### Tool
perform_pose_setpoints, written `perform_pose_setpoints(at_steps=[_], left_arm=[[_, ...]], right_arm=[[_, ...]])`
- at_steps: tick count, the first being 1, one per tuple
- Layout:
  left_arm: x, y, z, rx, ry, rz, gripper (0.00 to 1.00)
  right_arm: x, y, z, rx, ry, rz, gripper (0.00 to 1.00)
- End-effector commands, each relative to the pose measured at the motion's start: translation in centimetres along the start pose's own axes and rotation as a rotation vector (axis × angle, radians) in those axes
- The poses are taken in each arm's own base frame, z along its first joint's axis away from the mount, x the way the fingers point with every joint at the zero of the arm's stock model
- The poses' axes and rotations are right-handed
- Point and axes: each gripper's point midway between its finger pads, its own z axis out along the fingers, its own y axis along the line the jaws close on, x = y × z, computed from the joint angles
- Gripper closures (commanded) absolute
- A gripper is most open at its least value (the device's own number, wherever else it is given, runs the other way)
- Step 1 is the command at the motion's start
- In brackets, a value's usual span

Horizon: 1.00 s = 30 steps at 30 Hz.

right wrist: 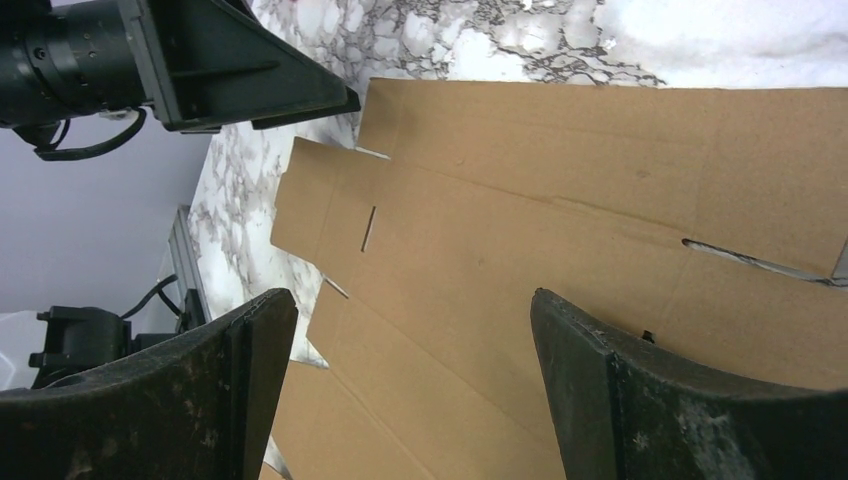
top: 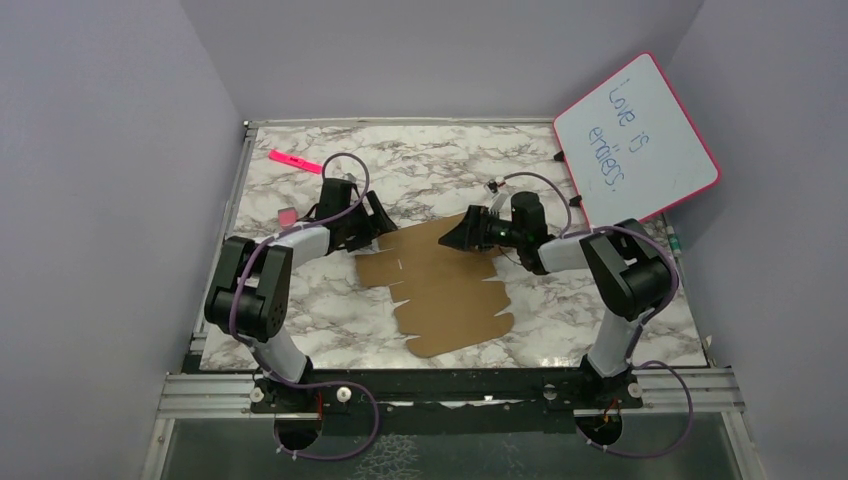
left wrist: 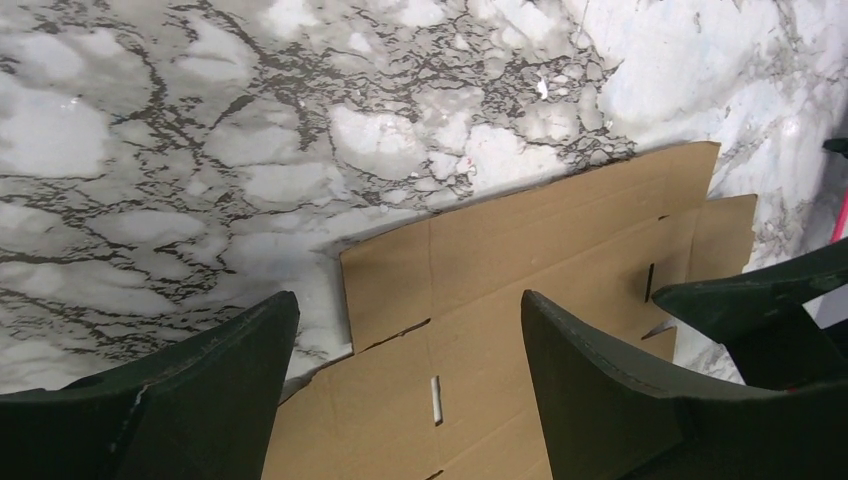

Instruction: Fold the paper box

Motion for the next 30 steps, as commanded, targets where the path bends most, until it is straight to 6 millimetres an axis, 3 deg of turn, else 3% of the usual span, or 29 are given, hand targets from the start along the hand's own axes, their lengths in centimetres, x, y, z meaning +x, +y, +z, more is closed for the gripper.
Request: perform_pose_setpoints(at_steps=[1,7,21,30], left_arm=[[0.2,-1.3,0.8,0.079,0.033,-0.015,0.18],[0.5,-2.2,1.0,0.134,0.055,-0.043,0.23],[-1.1,-4.3,-1.3,0.181,-0.008,-0.025,0.35],[-0.5,-5.5,-0.7,0.197,0.024,-0.006,0.37]], right_arm=[[0.7,-0.9,0.3,0.019,-0.011,0.002,0.08],[1.9,-1.7,0.3,0.038,0.012,0.027,0.08],[2.9,-2.8,0.5,0.08,0.029,0.044,0.09],[3.1,-2.9,0.5,0.087,0.03,0.048,0.09]])
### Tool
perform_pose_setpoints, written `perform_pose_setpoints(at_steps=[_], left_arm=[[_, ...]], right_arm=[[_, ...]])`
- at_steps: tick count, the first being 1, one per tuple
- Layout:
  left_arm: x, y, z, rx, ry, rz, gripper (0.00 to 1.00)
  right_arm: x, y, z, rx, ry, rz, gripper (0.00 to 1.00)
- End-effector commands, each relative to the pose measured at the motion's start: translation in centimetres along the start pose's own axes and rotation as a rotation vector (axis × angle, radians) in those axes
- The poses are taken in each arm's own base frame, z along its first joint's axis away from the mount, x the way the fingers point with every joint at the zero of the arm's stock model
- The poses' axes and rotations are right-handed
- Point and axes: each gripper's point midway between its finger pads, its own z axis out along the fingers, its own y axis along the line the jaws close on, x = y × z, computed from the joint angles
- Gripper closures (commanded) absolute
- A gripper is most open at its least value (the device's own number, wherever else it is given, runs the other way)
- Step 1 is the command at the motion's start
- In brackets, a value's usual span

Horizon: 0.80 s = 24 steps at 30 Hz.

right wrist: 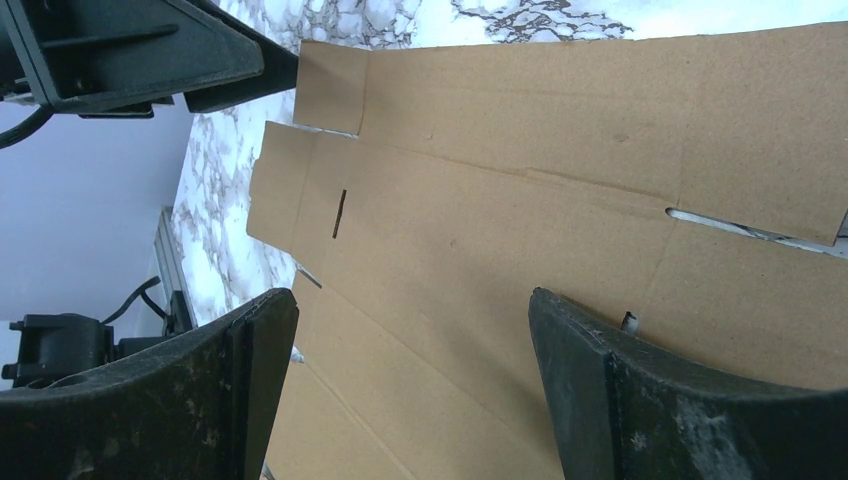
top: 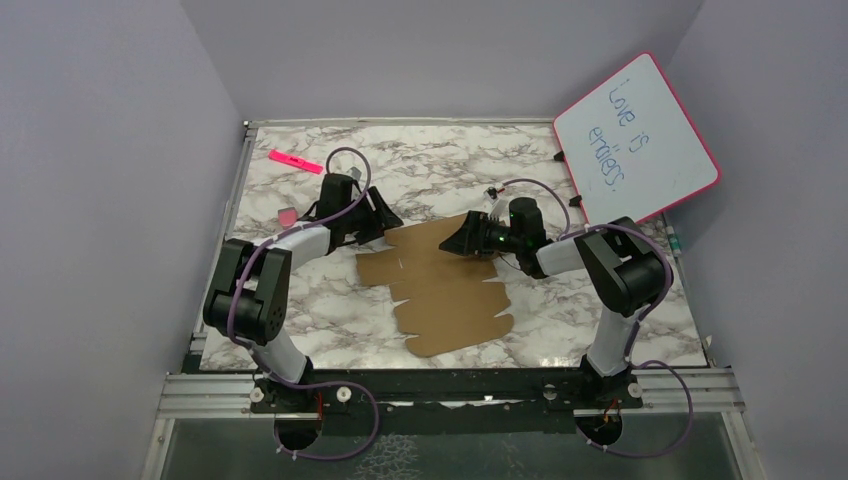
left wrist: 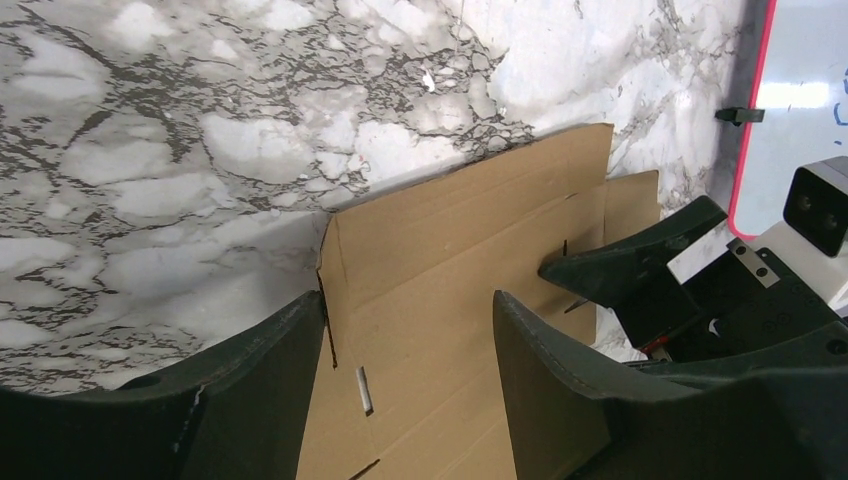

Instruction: Fold the paper box

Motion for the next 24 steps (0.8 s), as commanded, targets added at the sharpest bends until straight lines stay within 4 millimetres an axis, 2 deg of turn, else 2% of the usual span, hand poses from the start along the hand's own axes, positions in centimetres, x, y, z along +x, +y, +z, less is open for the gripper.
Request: perform_pose_setpoints(at_steps=[1,8,15,20,24], left_arm=[[0.2,-2.0,0.4,0.045,0.021,0.021,0.37],[1.1,-4.4,1.4,0.051,0.035,0.088,0.37],[2.7,-4.2,2.5,0.025,0.083,0.105,0.37],[0.7,-4.2,1.1,-0.044,0.026,0.172,0.33],[-1.1,-5.0,-0.6,-0.077,-0.04,0.226,0.3]], right_arm=[[1.1,-1.4,0.3,0.047,0.01,0.015,0.09],[1.3,-1.9,0.4,0.073,0.017,0.022,0.09],[1.4,-2.0,0.4,0.078,0.017,0.029,0.09],[0.2,-0.7,0.1,0.058,0.012,-0.004,0.09],[-2.5,0.6,-0.4,0.074,-0.021,-0.067,0.09]])
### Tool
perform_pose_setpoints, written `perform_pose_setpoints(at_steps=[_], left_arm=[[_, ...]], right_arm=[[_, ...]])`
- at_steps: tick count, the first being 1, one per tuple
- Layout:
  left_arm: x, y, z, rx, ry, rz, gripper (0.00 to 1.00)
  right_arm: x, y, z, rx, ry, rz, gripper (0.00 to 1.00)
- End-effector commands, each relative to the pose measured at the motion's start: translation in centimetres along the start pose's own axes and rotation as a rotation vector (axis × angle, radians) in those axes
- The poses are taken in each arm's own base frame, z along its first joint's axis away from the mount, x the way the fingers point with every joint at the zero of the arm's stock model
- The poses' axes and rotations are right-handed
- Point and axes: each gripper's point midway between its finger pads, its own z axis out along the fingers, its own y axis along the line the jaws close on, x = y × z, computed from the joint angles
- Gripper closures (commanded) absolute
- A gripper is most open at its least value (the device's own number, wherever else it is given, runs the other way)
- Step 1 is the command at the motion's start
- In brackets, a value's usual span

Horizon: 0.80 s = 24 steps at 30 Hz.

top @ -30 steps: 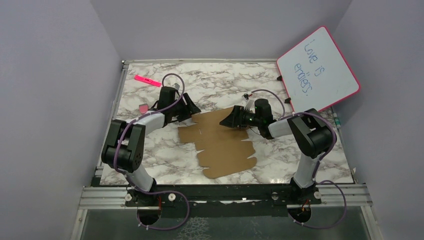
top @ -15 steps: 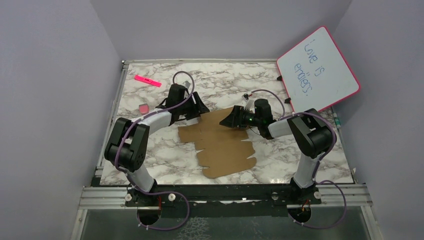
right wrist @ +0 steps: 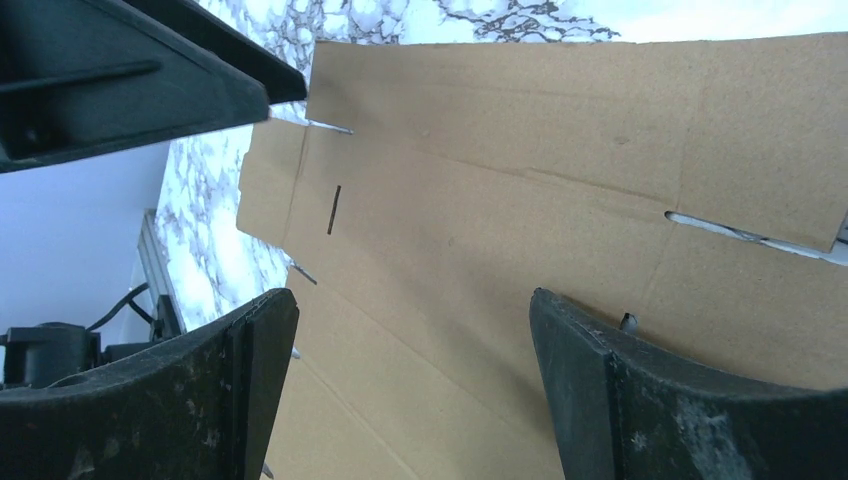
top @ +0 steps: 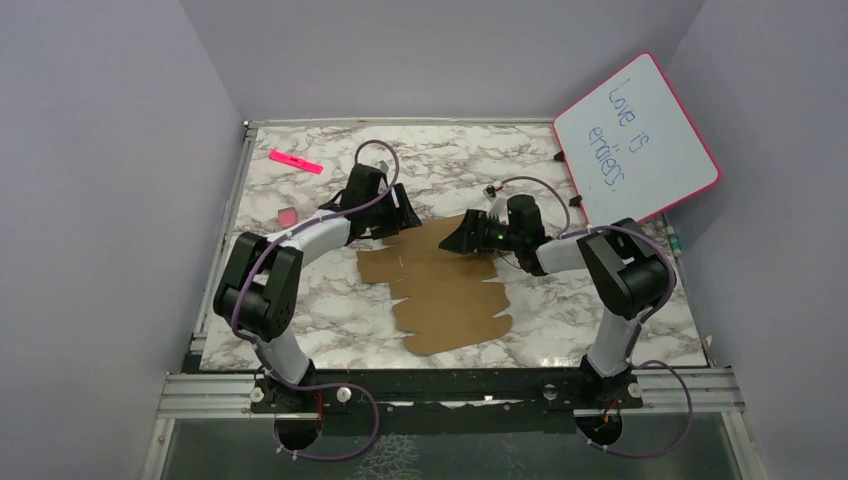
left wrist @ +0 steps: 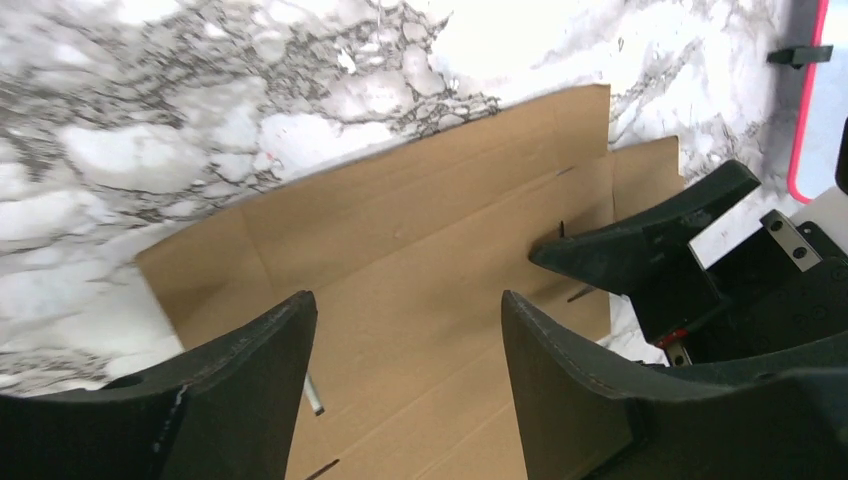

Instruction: Fold the paper box

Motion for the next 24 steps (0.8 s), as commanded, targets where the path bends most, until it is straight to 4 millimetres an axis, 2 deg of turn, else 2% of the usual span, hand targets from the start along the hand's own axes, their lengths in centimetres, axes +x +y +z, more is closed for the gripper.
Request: perform_pose_setpoints(at_steps=[1,5,11,18,24], left_arm=[[-3.7,-1.2,-3.1,-0.044,-0.128,0.093,0.29],[-3.3,-1.8,-3.1,-0.035,-0.123,0.115,0.27],[-1.6,-3.6,-0.2,0.002,-0.054,0.159,0.27],[-1.1,-3.6,2.6,0.006,-0.01,0.179,0.27],[0.2,-2.6,4.4,0.002,0.04,0.166,0.27]], right_arm=[[-2.9,0.8,-0.6,0.071,-0.034,-0.074,0.09],[-5.8,0.0,-1.7,0.159,-0.073,-0.127,0.09],[-8.8,-3.5,-3.2,0.297,-0.116,-0.135,0.14],[-9.7,-7.4,-3.4,0.394,-0.108,-0.102,0.23],[-8.8,-8.1,-1.9,0.347,-0.05,-0.081,0.33]])
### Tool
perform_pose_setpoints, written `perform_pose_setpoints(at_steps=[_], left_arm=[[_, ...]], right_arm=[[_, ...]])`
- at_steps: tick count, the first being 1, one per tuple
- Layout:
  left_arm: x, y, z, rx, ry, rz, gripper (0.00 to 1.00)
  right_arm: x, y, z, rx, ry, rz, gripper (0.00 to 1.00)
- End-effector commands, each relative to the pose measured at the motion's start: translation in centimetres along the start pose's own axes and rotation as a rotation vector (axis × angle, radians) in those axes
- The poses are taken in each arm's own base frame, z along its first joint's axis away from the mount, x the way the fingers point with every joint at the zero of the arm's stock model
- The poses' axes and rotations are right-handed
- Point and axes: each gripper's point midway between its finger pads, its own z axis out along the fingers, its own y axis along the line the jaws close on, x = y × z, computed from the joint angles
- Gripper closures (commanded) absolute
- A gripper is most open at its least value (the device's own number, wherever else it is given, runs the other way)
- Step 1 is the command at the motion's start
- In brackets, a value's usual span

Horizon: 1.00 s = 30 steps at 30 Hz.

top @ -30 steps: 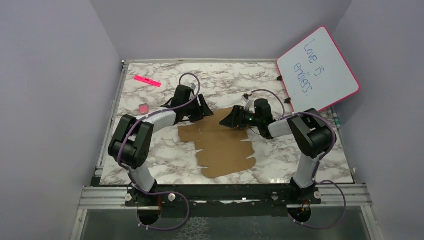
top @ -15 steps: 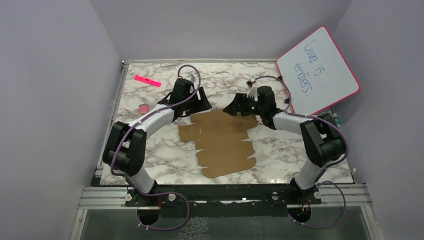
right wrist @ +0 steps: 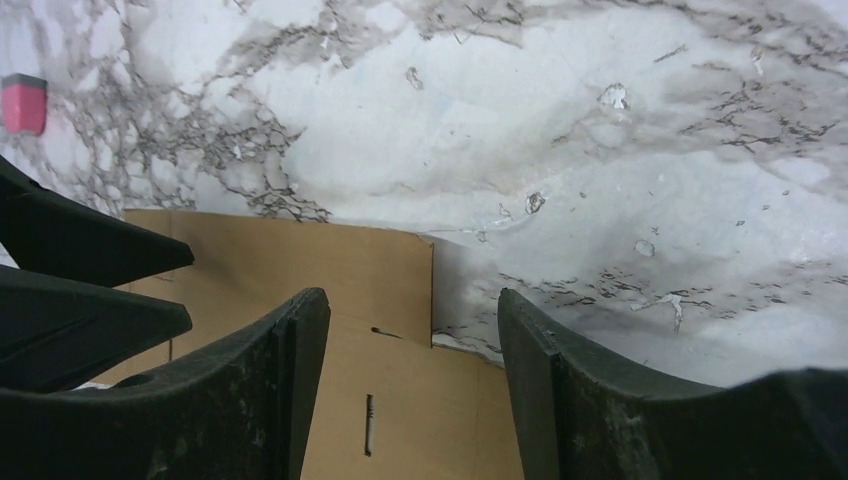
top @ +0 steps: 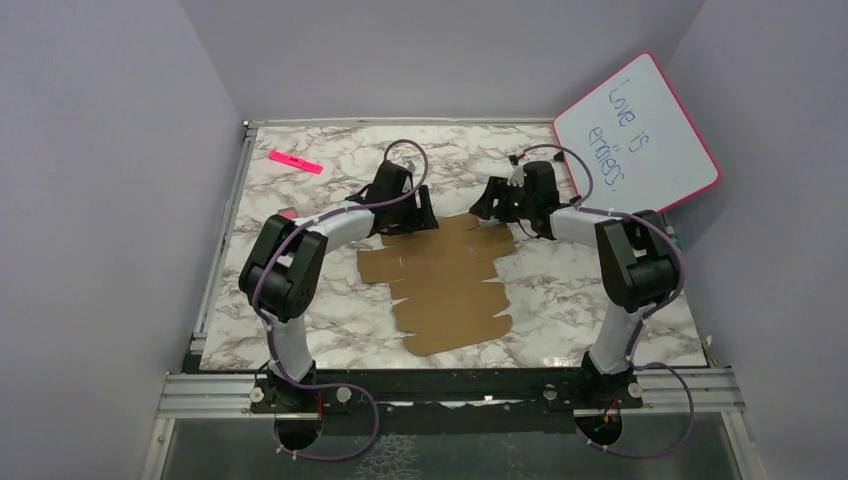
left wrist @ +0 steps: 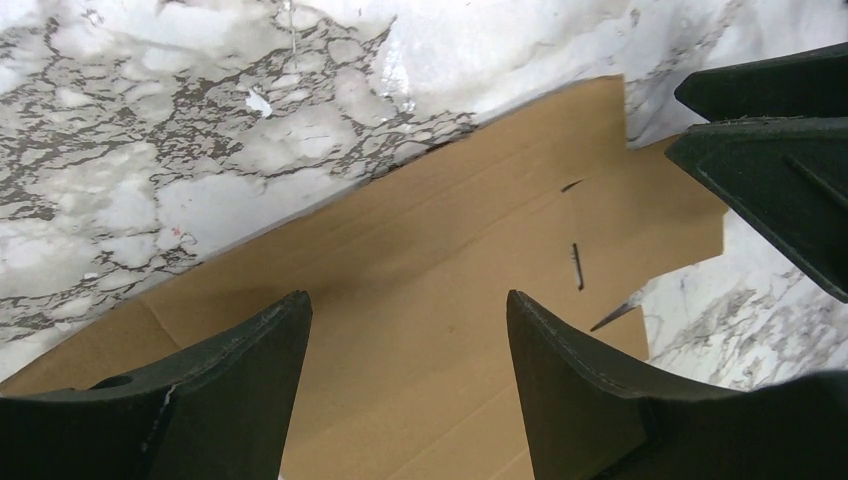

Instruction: Fold the paper box

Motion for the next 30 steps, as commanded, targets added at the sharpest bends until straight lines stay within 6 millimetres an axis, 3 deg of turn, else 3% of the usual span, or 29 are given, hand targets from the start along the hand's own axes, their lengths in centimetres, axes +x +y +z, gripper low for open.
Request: perform_pose_setpoints(at_steps=[1,6,11,17,30], left_arm=[[-0.1,-0.5,1.1,0.031,0.014,0.012,0.27],[0.7,-0.3,1.6,0.032,0.028,0.006,0.28],[1.3,-0.1,1.9,0.032,0.043,-0.002,0.28],[1.6,-0.1,2.0,0.031,0.049,0.001,0.28],[1.8,-0.4,2.1,0.039,0.052,0.002,0.28]], right_arm=[[0.9,0.0,1.1,-0.031,0.055,-0.002,0.34],[2.2,0.0,2.1,-0.063,0.107,0.024,0.42],[3.0,0.2,2.4,-0.088,0.141,0.039,0.58],[2.3,0.0,1.9,-0.024,0.138,0.005,0.77],[2.0,-0.4,2.3,0.375,0.168,-0.246,0.85]])
